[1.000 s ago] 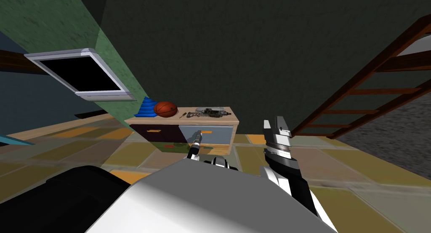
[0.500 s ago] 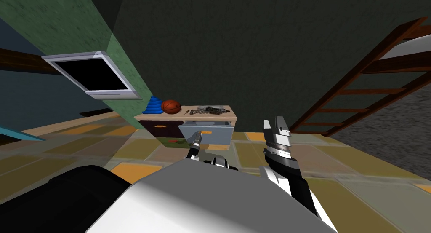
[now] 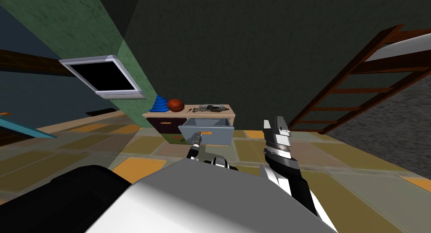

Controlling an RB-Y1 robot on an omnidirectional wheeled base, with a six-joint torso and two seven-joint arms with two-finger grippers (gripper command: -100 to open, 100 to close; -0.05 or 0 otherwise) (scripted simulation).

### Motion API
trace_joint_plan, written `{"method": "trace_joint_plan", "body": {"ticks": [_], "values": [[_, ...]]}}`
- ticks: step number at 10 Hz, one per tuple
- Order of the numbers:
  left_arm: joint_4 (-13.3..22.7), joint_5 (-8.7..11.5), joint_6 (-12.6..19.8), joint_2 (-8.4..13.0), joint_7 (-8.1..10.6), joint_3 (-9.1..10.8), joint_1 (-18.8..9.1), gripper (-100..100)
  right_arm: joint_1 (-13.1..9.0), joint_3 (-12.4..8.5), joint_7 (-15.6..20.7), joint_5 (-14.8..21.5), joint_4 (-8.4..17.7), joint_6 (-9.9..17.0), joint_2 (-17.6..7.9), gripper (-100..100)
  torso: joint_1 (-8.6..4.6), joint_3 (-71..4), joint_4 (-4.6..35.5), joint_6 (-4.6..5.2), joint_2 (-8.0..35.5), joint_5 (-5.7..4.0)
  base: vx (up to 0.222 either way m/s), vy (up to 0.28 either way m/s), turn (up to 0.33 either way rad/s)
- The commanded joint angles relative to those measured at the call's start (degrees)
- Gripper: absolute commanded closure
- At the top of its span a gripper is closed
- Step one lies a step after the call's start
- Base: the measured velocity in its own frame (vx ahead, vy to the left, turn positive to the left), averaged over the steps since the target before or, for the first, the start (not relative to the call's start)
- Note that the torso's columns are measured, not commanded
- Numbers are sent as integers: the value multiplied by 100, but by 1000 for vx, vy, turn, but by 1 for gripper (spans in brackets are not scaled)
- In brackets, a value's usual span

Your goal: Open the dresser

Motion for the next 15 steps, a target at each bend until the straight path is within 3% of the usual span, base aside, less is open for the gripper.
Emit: {"method": "trace_joint_plan", "body": {"ticks": [1, 9, 10, 11, 15], "values": [[-273, 10, 257, 7, 1, -13, 83, -100, 1, 0, 0, 0, 0, 0, 0, 0, -1, -19, -1, 0, -34, -4, -28, -7, -4], [-1519, 55, 1241, 47, -1, -21, 339, -100, 3, -1, 0, 0, -1, -1, 0, 0, -9, -7, 2, 4, -8, -4, -5, -4, -1], [-1412, 51, 1206, 39, -1, -29, 359, -100, 3, -1, 0, 0, -1, -1, 0, 0, -18, 0, 17, 2, 7, -14, 0, 0, 0], [-1430, 51, 1251, 39, -1, -31, 367, 0, 2, 0, 0, 0, -1, -1, 0, 0, -18, 3, 9, 4, 6, -8, 0, 0, 0], [-1400, 52, 1272, 39, -1, -32, 385, 0, 2, 0, 0, 0, -1, -1, 0, 0, -6, -10, -8, 6, -17, 2, 0, 0, 0]]}}
